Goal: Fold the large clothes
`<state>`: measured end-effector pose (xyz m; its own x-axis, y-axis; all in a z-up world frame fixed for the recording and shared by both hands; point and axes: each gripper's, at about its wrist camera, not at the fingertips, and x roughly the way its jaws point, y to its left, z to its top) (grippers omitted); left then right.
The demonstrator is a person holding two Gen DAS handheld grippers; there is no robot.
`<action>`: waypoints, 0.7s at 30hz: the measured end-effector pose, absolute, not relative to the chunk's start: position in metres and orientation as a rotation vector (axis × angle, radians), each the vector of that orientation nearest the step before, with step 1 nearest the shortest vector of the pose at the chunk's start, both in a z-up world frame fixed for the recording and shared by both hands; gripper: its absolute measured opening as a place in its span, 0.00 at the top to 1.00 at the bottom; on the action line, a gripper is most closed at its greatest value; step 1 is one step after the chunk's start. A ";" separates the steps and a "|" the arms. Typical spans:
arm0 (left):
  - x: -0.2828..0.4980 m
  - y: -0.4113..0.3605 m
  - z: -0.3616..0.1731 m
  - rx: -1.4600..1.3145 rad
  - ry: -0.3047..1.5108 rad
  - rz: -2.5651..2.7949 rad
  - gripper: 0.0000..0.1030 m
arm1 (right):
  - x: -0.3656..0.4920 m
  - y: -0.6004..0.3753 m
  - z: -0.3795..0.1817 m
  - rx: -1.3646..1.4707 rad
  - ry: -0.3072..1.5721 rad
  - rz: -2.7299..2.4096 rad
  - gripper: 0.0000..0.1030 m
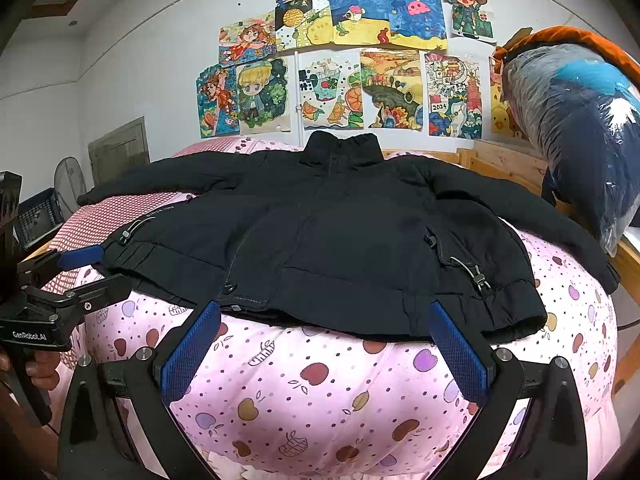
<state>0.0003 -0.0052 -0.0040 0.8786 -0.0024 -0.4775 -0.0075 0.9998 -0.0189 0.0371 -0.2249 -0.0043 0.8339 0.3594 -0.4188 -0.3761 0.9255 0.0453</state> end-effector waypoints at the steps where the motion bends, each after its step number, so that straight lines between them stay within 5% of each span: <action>1: 0.000 -0.006 -0.005 -0.020 0.498 0.002 0.00 | 0.037 -0.225 -0.005 -0.040 0.436 0.390 0.01; 21: 0.004 -0.013 -0.007 -0.021 0.499 0.003 0.00 | 0.038 -0.223 -0.013 -0.043 0.438 0.385 0.01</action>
<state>0.0042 -0.0133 -0.0068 0.8779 -0.0022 -0.4789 -0.0079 0.9998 -0.0191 0.0379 -0.2229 -0.0135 0.8348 0.3546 -0.4211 -0.3729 0.9270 0.0413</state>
